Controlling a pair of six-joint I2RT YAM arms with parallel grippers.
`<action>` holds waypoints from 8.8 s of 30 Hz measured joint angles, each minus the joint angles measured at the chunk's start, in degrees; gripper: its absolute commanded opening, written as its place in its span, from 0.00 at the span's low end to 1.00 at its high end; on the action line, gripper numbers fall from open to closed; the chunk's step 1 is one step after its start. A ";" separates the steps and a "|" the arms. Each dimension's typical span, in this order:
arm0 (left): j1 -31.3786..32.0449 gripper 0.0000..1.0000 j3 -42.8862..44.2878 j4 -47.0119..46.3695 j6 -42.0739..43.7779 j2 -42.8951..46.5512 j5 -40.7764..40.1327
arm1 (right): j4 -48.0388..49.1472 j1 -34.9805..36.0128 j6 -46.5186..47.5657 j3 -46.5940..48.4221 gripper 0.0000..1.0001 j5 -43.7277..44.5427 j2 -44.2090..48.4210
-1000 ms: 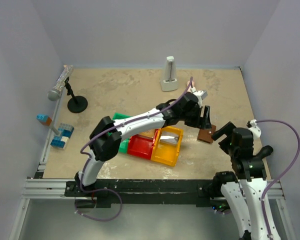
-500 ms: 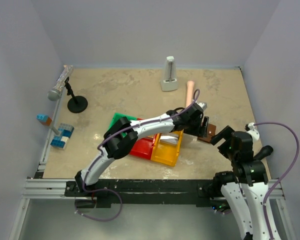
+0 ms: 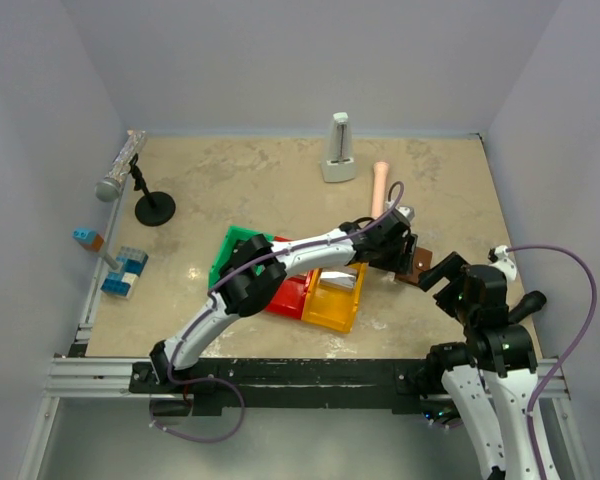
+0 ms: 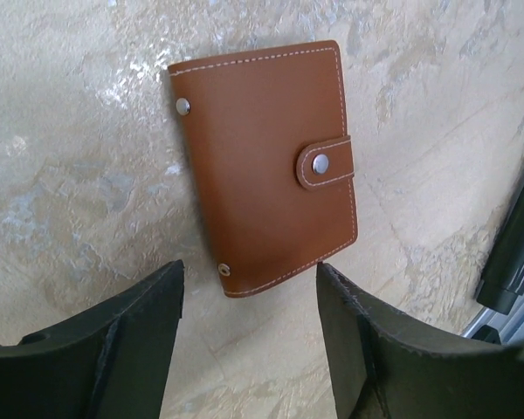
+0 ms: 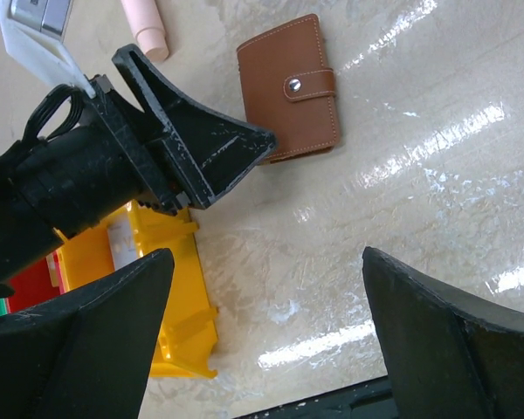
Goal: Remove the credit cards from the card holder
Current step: Pick up the card holder from the center of the board, then open the card holder.
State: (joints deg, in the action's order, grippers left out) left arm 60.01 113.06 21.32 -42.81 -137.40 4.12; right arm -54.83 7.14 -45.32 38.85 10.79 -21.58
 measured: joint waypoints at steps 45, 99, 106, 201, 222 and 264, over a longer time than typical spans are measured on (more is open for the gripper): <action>-0.33 0.00 -12.44 -6.03 -0.68 7.61 0.37 | -0.28 0.37 1.64 -1.70 0.94 -1.29 1.01; -9.79 0.00 -78.29 -22.60 -3.48 91.34 12.98 | 31.47 21.42 5.55 5.57 0.97 -41.42 -17.20; -9.79 0.00 -78.55 -22.75 -4.72 92.52 13.79 | 33.86 21.62 4.92 5.14 0.95 -40.68 -18.75; -9.77 0.32 -80.63 -39.23 -2.27 88.06 27.52 | 48.00 27.10 2.58 3.72 0.11 -64.83 -27.43; -9.73 0.00 -80.74 -31.71 -0.09 94.55 19.78 | 31.12 28.20 11.80 13.57 0.69 -54.90 -27.80; -3.26 0.00 -64.74 5.35 -5.75 92.54 -20.46 | -0.46 70.60 14.58 50.05 0.69 30.27 -59.91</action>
State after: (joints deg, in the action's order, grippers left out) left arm 56.75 48.31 26.68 -48.56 -44.86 -16.34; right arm -55.29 77.73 -30.74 88.90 41.06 -81.49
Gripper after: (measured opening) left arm 0.143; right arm 0.692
